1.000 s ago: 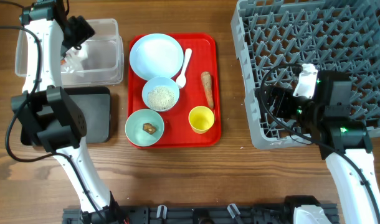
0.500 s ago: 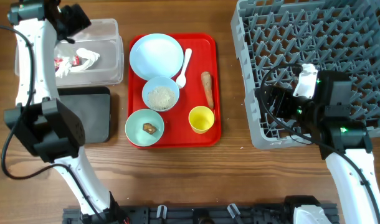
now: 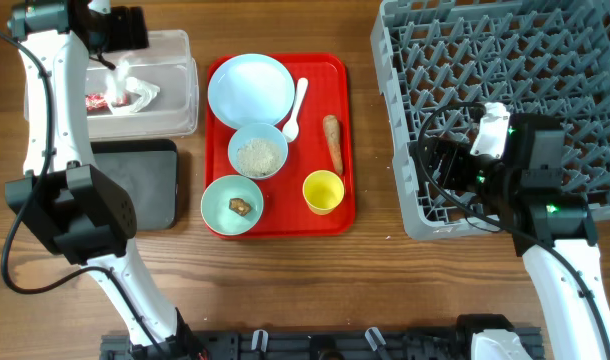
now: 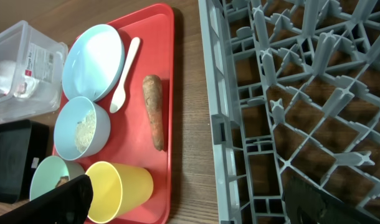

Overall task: Sort waste into correct bins and load items into the dishwasher rack
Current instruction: 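Carry the wrapper and tissue left and drop them into the clear bin, then grasp the rim of the green bowl with the left gripper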

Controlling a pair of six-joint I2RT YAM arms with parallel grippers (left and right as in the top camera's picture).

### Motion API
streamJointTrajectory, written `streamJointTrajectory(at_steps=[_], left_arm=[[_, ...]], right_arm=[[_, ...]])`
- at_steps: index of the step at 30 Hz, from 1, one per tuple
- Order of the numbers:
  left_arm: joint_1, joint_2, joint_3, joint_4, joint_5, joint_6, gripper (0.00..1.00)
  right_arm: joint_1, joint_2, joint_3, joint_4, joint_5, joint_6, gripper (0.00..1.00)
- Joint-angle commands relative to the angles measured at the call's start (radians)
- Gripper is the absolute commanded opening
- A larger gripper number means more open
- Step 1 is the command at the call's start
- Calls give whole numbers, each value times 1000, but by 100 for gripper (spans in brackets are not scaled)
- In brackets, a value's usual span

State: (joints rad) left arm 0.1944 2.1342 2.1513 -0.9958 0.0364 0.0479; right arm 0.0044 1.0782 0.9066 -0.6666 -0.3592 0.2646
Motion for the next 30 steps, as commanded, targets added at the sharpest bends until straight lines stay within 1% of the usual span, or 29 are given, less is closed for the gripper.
streamJointTrajectory(at_steps=[1,2,3,5,7,10,12,17,19,23,27,28,29,30], left_arm=[[8,3,9,-64,-220,-488,99],[8,3,9,-57,-143,-467,99],[8,3,9,-46,-43,-417,99],[8,2,9,-32,172,-261,99],[-2,-4,9,-34,304,-148,99],[-26,-21,9,-58,311,-130,99],[-45,-44,9,-98,311,-130,96],[-98,-133,9,-238,309,-133,95],[-119,-164,9,-294,282,-129,95],[-149,-208,9,-445,180,-126,94],[-166,-217,9,-617,175,-126,88],[-180,-217,6,-665,175,-126,84],[-189,-217,3,-681,175,-126,82],[-203,-219,-3,-689,175,-126,79]], right_arm=[[5,7,19,0,-16,0,100],[5,7,19,0,-16,0,100],[5,7,19,-1,-16,0,100],[5,6,19,-2,-16,0,100],[5,6,19,-5,-16,0,100],[5,6,19,-4,-16,0,100],[5,7,19,-4,-16,0,100],[5,6,19,-4,-16,-3,100],[5,6,19,-4,-16,-3,100],[5,7,19,-4,-16,-3,100],[5,7,19,-5,-16,-3,100],[5,7,19,-5,-16,-3,100],[5,7,19,-4,-16,-3,100],[5,7,19,-4,-16,-3,100]])
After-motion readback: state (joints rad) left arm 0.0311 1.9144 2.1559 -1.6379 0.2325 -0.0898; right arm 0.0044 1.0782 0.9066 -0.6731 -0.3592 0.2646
